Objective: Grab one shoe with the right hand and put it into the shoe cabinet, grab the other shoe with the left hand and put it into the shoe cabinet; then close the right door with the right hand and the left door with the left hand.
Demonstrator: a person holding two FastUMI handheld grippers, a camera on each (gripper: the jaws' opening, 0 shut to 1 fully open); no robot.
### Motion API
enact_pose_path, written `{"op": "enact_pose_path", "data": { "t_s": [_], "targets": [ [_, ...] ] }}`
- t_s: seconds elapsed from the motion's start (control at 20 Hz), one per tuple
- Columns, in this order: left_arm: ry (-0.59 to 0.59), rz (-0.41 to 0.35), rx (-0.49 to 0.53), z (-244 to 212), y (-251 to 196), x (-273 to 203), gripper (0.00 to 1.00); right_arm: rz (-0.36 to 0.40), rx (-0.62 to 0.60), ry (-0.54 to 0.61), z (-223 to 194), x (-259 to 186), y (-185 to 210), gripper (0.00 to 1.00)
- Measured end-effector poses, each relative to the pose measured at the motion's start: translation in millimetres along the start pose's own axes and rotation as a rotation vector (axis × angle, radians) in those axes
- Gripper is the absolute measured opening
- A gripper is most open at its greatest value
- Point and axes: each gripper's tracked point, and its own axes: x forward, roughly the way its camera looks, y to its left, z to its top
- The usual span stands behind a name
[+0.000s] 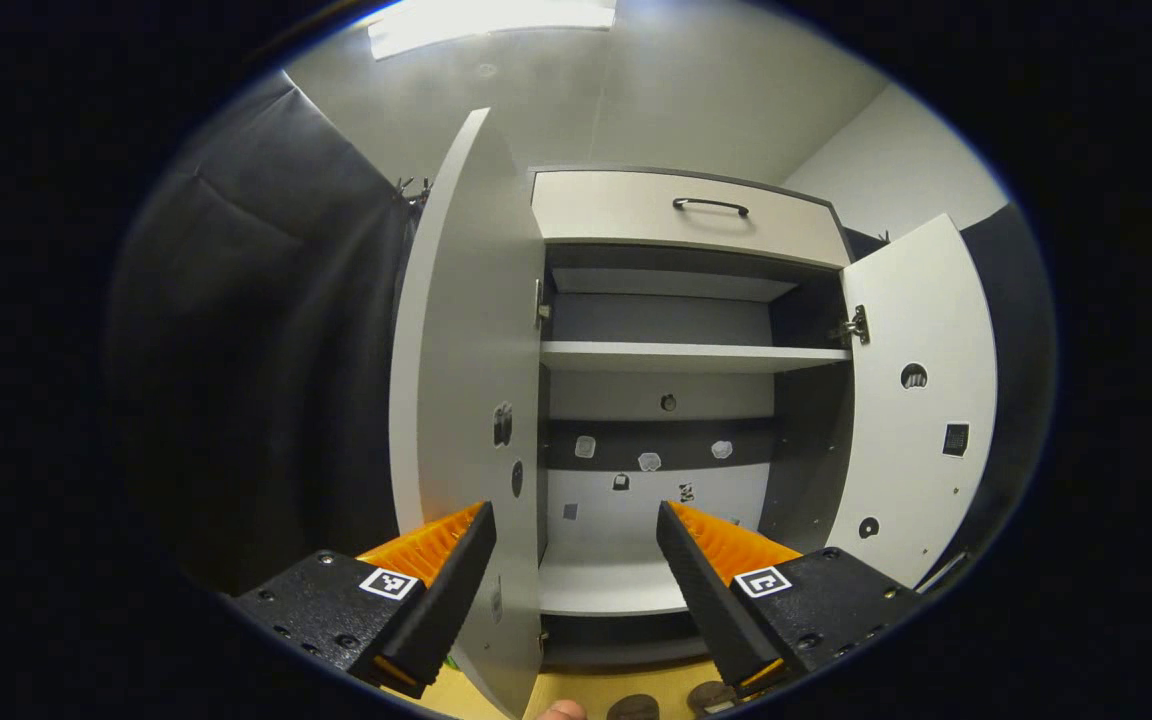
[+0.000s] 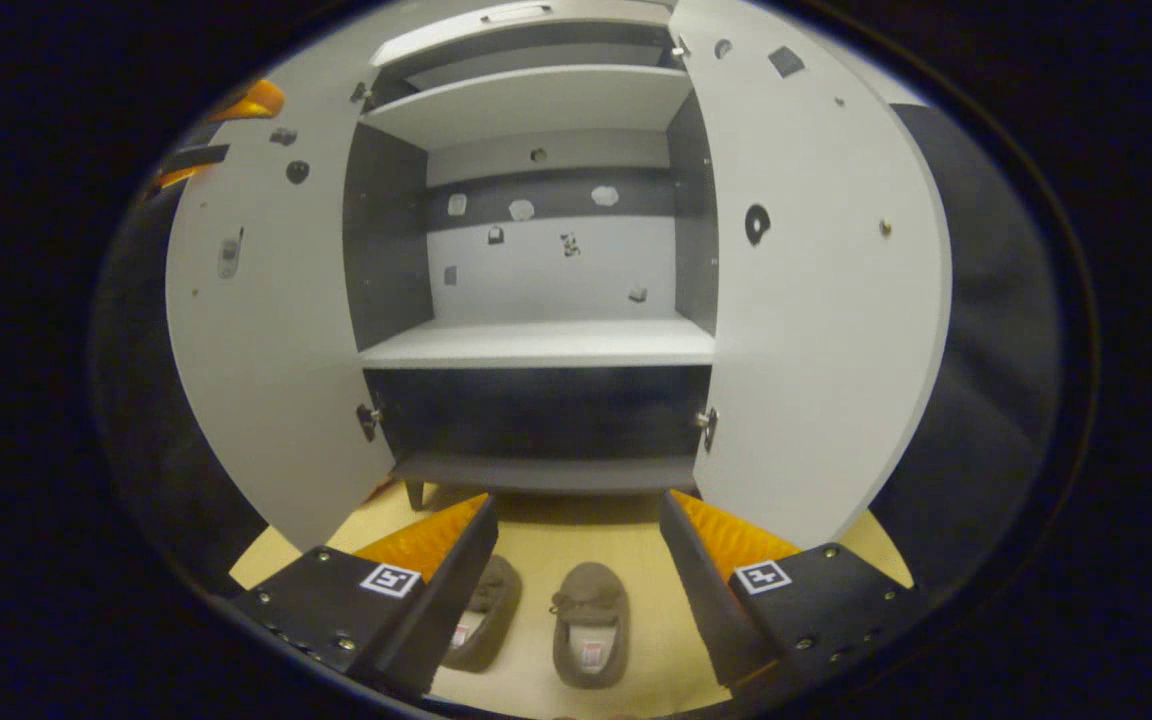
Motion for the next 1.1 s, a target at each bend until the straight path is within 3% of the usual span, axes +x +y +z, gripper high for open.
{"op": "enact_pose_path", "data": {
  "t_s": [0.15, 0.35, 0.4, 0.45, 0.55, 0.65, 0.75, 0.8, 1.05, 1.1],
  "targets": [
    [-0.007, -0.023, -0.012, 1.0, 1.1, -1.7, 0.97, -0.008, -0.028, 0.118, -58.6, 16.1, 3.5, 0.97],
    [-0.007, -0.047, -0.017, 1.5, 0.7, -2.3, 0.97, -0.003, -0.049, 0.270, -132.5, 27.3, 8.0, 0.87],
    [-0.005, -0.052, -0.019, 1.2, 0.4, -2.8, 0.99, 0.003, -0.056, 0.293, -146.2, 30.3, 9.7, 0.73],
    [-0.007, -0.057, -0.019, 2.0, 0.1, -3.5, 0.97, 0.010, -0.061, 0.328, -158.1, 33.4, 12.7, 0.78],
    [-0.008, -0.063, -0.016, 1.5, 0.2, -3.6, 0.96, 0.022, -0.062, 0.383, -183.1, 39.3, 17.9, 0.73],
    [-0.008, -0.069, -0.012, 0.9, -0.2, -4.1, 0.97, 0.028, -0.073, 0.428, -205.1, 47.3, 21.8, 0.76],
    [-0.013, -0.074, -0.019, 2.2, -0.8, -3.5, 0.96, 0.025, -0.088, 0.455, -218.7, 55.0, 21.9, 0.51],
    [-0.014, -0.076, -0.022, 2.0, -0.4, -4.0, 0.97, 0.027, -0.098, 0.473, -225.6, 59.7, 22.7, 0.46],
    [-0.018, -0.085, -0.022, 3.1, -0.5, -3.8, 0.99, 0.044, -0.167, 0.522, -246.9, 73.8, 26.8, 0.47],
    [-0.021, -0.087, -0.027, 3.2, -0.5, -4.4, 0.99, -0.002, -0.208, 0.505, -248.2, 72.3, 14.0, 0.47]
  ]
}}
